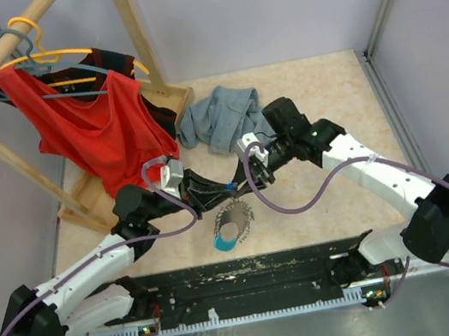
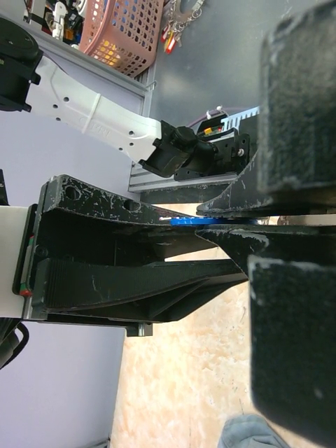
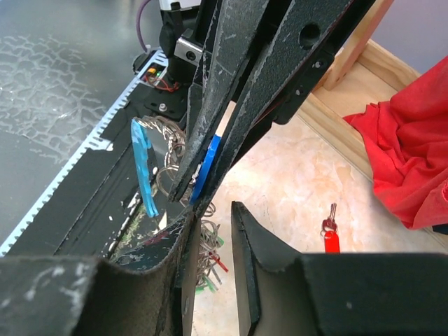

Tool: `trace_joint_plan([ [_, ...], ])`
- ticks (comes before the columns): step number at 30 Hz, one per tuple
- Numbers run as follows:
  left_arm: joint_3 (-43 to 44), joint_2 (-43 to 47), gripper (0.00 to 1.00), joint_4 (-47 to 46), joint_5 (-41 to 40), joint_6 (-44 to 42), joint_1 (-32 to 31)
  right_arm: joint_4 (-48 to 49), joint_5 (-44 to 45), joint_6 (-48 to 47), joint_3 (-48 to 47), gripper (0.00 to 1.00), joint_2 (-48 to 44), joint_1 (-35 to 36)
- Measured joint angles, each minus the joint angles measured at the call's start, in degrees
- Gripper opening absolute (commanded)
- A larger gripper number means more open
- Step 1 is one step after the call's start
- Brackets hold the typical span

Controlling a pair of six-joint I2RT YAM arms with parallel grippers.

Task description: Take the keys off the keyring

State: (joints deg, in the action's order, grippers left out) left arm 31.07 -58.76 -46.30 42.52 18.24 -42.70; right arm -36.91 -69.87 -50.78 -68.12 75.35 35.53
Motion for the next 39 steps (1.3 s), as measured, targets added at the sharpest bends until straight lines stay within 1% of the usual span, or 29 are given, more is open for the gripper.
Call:
trace_joint_plan([
  [5,0.0,0.0,0.0,-0.09,0.2,0.22,0.0,0.83,0.37,0.04,0.94,0.34,0.0,0.0],
  [8,0.0,0.0,0.0,-0.52,0.37,0.52,0.0,1.11,0.35,0.17,1.38,0.34,0.0,0.0],
  [16,0.0,0.0,0.0,-2.12,0.61,1.33,0.0,1.55,-1.36,0.5,1.4,0.24,0.02,0.0],
  [19,0.0,0.0,0.0,-2.38,0.63,1.44,0.0,1.53,-1.88,0.46,1.4,0.22,0.02,0.0],
  [21,0.0,0.0,0.0,-2.54,0.63,1.46,0.0,1.51,-2.19,0.44,1.4,0.19,0.02,0.0],
  [23,0.0,0.0,0.0,-2.58,0.63,1.49,0.0,1.49,-2.32,0.39,1.4,0.13,0.0,0.0],
  [25,0.0,0.0,0.0,-2.58,0.63,1.49,0.0,1.38,-2.49,0.33,1.4,0.03,0.0,0.0],
  [26,0.0,0.0,0.0,-2.58,0.63,1.49,0.0,1.27,-2.62,0.22,1.4,0.0,0.02,0.0],
  [32,-0.07,0.24,0.0,-2.86,0.61,1.42,0.0,0.9,-3.96,0.5,1.4,0.0,0.0,-0.7],
  [39,-5.01,4.28,0.0,-5.35,0.31,-1.66,0.09,6.25,-8.92,7.65,3.98,0.0,-0.83,-4.2],
])
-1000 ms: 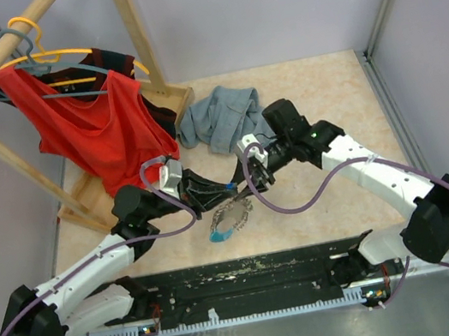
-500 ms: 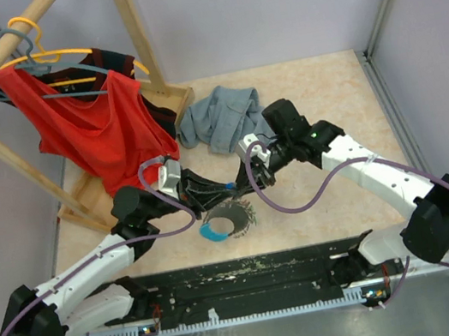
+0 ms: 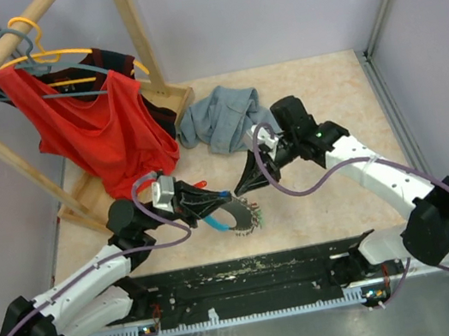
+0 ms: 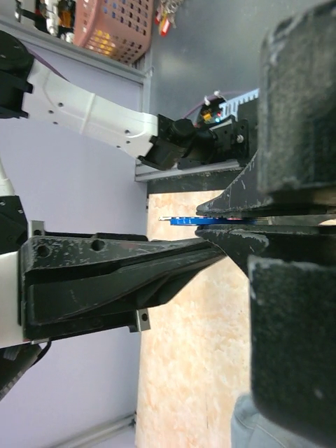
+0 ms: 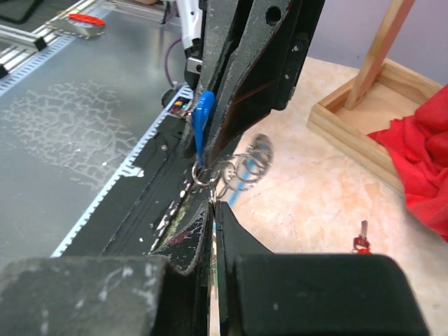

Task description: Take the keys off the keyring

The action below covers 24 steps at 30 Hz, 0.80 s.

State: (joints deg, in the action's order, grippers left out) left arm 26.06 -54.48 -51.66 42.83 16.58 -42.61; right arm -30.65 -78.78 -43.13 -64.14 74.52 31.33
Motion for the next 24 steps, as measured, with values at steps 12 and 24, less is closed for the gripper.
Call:
trace_joint_plan([
  [12,-5.51,3.91,0.0,1.29,-0.35,-6.4,0.02,13.99,-0.28,13.57,4.63,0.0,-0.02,-0.66],
  [24,-1.57,3.69,0.0,4.85,-3.43,-5.81,0.0,14.36,-2.27,13.09,5.84,0.09,0.0,-0.07],
])
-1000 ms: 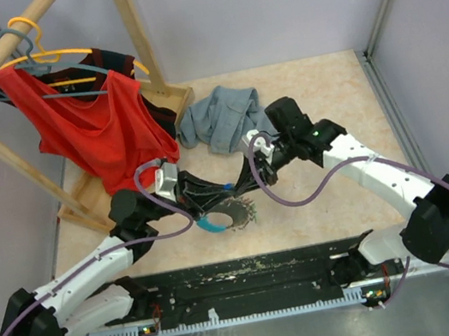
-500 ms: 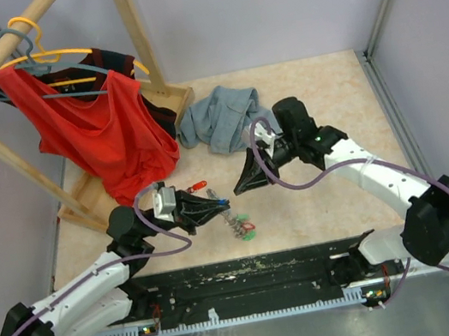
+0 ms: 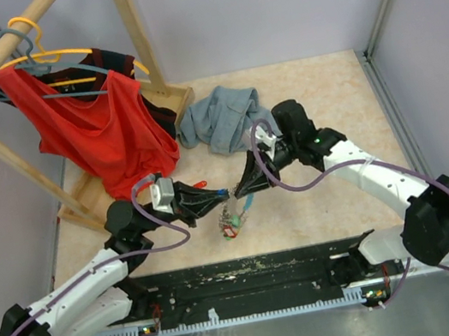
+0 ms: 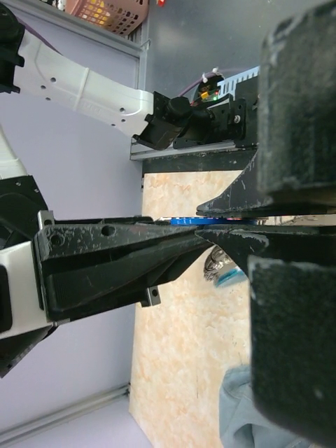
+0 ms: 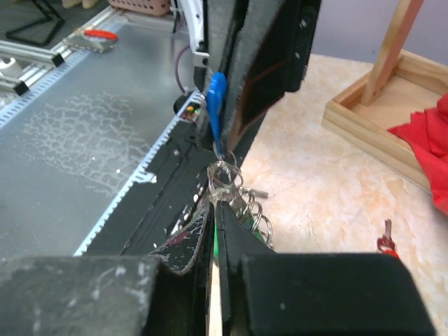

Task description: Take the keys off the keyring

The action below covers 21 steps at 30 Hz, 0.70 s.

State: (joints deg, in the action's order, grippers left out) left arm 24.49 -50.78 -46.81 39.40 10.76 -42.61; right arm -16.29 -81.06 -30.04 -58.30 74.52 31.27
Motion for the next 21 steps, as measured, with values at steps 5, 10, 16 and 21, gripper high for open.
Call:
trace_joint_plan([
  [5,0.74,-0.37,0.0,0.83,-1.55,1.22,0.02,-9.11,-0.22,-7.06,-2.27,0.17,0.02,1.68],
  [10,2.23,-1.66,0.0,0.74,-2.91,1.88,0.02,-11.96,2.19,-8.83,-2.95,0.2,0.0,3.13],
  [16,3.45,-4.26,0.0,0.33,-2.86,3.19,0.02,-4.2,8.66,-0.68,-1.79,0.33,-0.02,3.13],
  [21,3.48,-5.27,0.0,-0.59,-2.8,4.26,0.02,-0.5,11.37,3.41,-1.64,0.34,-0.02,3.13],
])
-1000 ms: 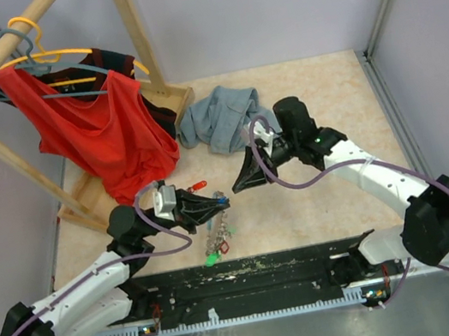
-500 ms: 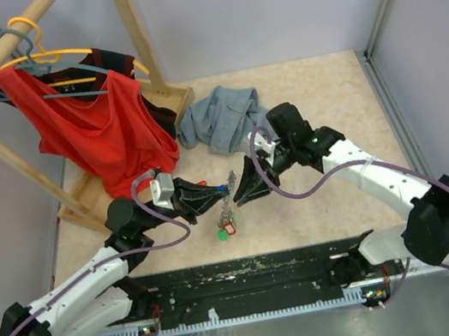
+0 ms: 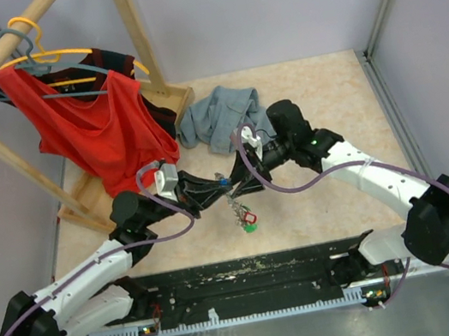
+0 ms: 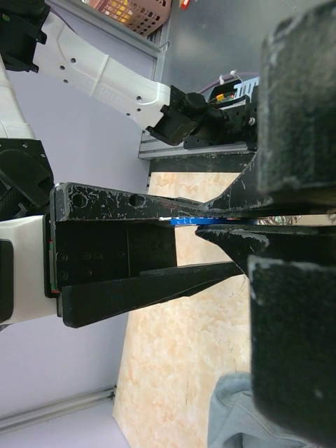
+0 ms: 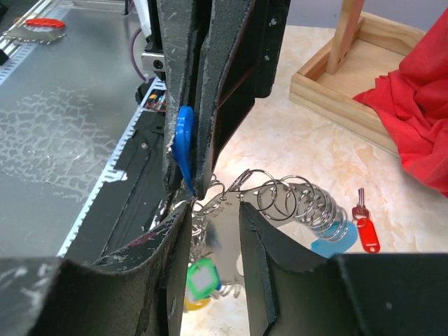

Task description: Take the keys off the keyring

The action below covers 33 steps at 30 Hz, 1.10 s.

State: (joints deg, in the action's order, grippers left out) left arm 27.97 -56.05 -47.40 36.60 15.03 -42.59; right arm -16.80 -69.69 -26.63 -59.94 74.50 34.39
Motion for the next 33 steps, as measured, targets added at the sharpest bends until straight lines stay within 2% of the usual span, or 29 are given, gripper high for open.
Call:
trace_joint_plan([
  [23,0.15,-0.09,0.0,-0.42,-2.12,1.25,0.0,0.07,0.46,1.42,0.07,0.39,-0.11,0.87],
  [31,0.5,-0.09,0.0,-0.15,-2.1,1.49,0.0,0.55,2.84,2.78,0.04,0.24,-0.11,1.25],
  [33,0.5,-0.09,0.0,-0.15,-2.1,1.46,0.0,0.52,3.13,2.86,0.04,0.23,-0.11,1.25],
])
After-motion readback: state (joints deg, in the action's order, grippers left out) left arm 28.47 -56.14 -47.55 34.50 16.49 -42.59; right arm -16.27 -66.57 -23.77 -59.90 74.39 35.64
